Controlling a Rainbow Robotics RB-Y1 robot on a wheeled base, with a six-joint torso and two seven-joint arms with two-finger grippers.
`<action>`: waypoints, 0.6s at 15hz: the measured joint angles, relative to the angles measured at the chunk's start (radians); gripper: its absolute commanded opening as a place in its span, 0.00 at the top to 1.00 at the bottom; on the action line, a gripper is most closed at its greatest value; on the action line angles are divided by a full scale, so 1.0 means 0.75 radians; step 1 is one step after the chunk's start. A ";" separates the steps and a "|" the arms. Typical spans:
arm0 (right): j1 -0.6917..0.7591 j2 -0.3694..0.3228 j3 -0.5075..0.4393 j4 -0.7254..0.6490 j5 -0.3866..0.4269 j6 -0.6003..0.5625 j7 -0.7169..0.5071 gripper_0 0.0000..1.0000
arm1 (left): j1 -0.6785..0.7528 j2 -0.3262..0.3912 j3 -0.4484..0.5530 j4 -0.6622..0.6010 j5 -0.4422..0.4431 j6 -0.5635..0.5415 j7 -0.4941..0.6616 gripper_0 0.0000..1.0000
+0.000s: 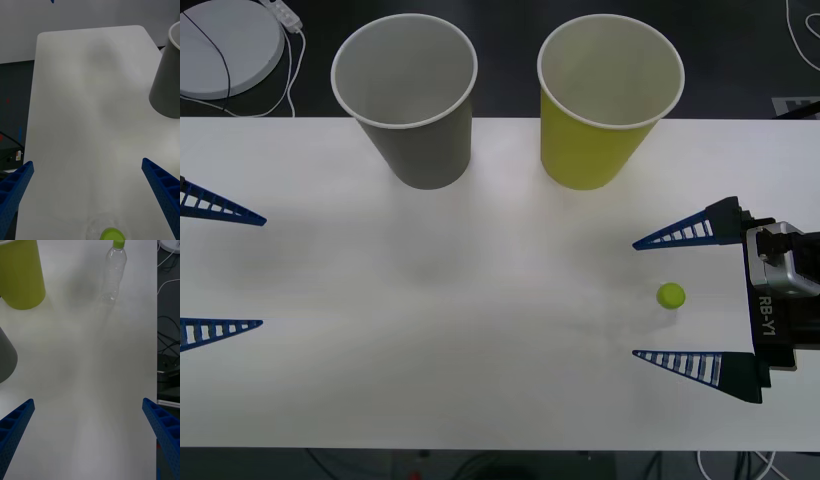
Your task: Put the can into the green bin and the plastic bottle into the gray bin
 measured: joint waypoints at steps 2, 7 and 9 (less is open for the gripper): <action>0.000 0.000 0.000 0.000 0.000 0.000 0.000 0.00 | 0.000 0.000 0.000 0.000 0.000 0.000 0.000 0.00; 0.008 0.034 -0.005 0.001 -0.079 0.001 0.002 0.00 | 0.000 0.000 0.000 0.000 0.000 0.000 0.000 0.00; 0.008 0.042 -0.013 0.013 -0.120 -0.002 0.016 0.00 | 0.000 0.000 0.000 0.000 0.000 0.000 0.000 0.00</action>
